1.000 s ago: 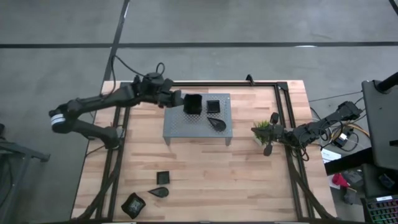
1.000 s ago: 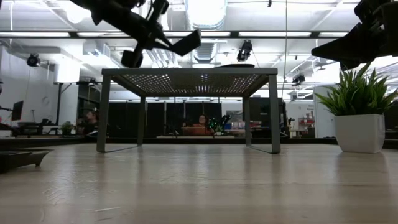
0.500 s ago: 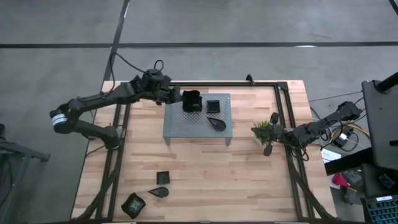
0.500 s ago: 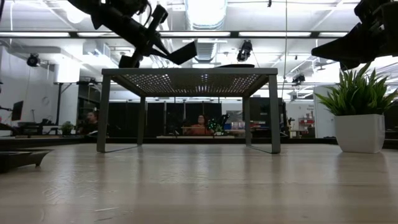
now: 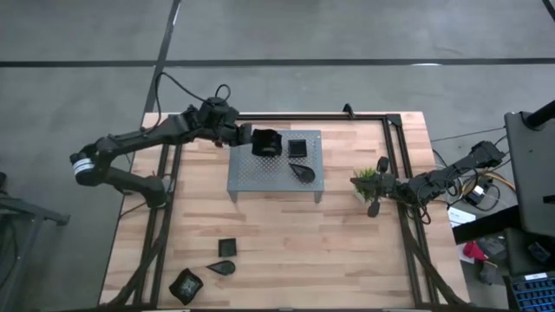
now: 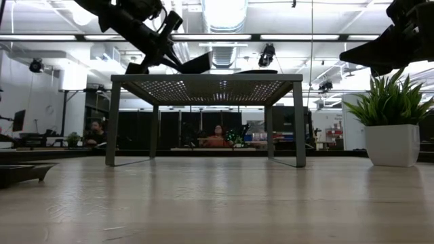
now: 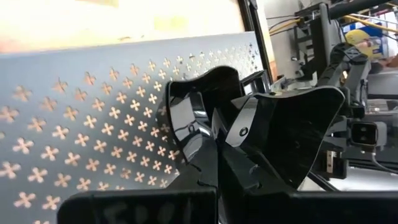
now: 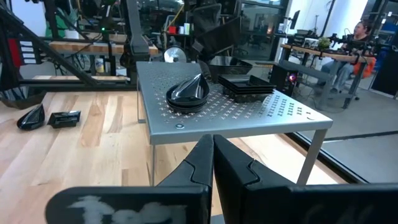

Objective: Pick & Place Mini shaped plates
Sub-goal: Stack the distorted square plate on top of the distorted square plate on the shelf

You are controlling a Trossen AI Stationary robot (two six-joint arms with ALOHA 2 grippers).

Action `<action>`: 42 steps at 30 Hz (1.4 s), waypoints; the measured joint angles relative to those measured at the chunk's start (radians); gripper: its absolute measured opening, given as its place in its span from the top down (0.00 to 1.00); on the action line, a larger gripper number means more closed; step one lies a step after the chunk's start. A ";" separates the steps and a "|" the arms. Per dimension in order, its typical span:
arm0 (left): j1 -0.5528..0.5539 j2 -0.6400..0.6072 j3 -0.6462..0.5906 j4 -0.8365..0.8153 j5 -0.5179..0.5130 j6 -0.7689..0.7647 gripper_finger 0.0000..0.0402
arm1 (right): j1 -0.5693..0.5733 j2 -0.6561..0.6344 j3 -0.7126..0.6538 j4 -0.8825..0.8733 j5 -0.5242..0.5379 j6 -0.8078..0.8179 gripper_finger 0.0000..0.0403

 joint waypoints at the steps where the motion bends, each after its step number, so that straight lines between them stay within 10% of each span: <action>1: 0.000 0.000 0.001 0.000 -0.007 0.010 1.00 | 0.000 0.000 0.000 0.000 0.000 0.000 0.98; 19: 0.001 -0.020 0.019 0.023 0.047 0.053 0.62 | 0.000 0.000 0.000 0.000 0.000 0.000 0.98; 42: -0.273 -0.304 0.025 -0.268 0.218 0.316 0.62 | 0.000 0.000 0.000 0.000 0.000 0.000 0.98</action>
